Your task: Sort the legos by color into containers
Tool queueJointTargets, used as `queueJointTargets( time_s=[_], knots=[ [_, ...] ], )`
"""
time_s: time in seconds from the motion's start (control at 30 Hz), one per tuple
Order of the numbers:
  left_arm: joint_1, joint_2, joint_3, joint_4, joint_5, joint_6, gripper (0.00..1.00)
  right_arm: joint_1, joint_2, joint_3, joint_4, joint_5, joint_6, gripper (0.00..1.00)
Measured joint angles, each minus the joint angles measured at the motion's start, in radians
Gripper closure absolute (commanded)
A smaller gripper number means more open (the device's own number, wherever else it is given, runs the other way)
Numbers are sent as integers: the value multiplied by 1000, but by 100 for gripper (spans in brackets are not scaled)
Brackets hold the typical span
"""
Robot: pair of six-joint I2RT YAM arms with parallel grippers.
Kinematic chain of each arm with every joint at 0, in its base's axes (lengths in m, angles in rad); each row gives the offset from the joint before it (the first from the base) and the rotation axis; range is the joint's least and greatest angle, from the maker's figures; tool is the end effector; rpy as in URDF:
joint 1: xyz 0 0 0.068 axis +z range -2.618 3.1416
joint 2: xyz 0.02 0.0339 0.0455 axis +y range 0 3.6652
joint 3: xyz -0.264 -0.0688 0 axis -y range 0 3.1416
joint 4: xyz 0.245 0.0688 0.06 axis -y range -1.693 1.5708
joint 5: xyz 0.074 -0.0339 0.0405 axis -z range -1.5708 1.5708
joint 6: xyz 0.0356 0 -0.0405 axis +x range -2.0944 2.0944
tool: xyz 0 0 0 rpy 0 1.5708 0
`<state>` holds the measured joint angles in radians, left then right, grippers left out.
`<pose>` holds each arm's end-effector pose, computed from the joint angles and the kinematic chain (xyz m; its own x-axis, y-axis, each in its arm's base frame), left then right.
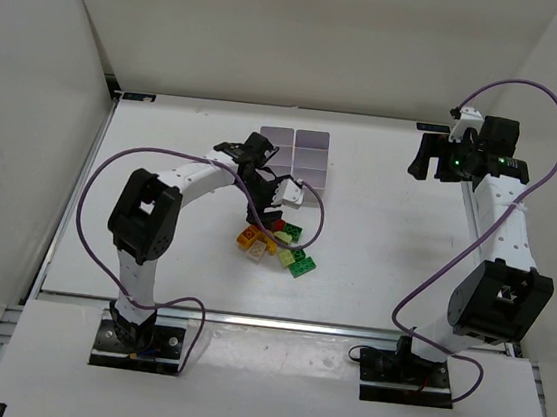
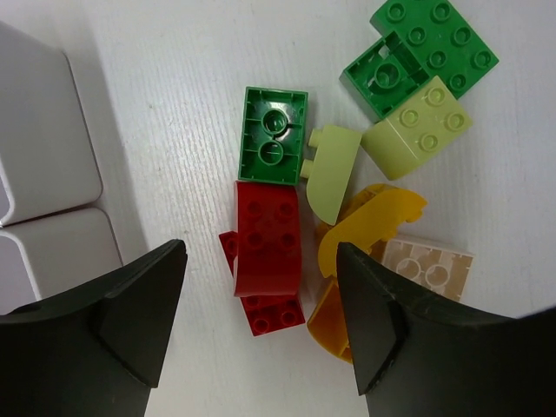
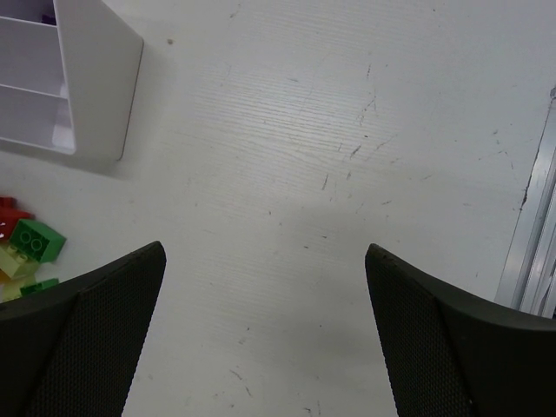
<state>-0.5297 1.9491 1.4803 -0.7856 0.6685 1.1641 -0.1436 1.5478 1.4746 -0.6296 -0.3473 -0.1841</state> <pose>0.3296 -0.2186 0.2048 0.1926 0.7224 -0.6641 0.9759 -0.2117 0.0528 0.3429 -0.0373 0.3499 -0.6065 -0.0862 -0.7904 -0.2375 0.9684 0.0766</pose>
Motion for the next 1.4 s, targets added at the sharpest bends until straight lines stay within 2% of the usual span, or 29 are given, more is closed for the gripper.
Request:
queueJointTargets(
  time_s=[0.97,1.07,1.13,1.2,1.27,1.4],
  knots=[
    [6,52,-6,0,-23,6,26,0,32,0,3,0,-7,1],
    [6,52,-6,0,-24,5,39,0,32,0,3,0,-8,1],
    [6,53,-6,0,-24,1,55,0,32,0,4,0,-8,1],
    [6,56,-6,0,-30,0,62,0,32,0,4,0,-8,1],
    [6,58,-6,3,-30,3,68,0,32,0,4,0,-7,1],
    [6,58,-7,4,-31,2,70,0,32,0,6,-1,-7,1]
  ],
)
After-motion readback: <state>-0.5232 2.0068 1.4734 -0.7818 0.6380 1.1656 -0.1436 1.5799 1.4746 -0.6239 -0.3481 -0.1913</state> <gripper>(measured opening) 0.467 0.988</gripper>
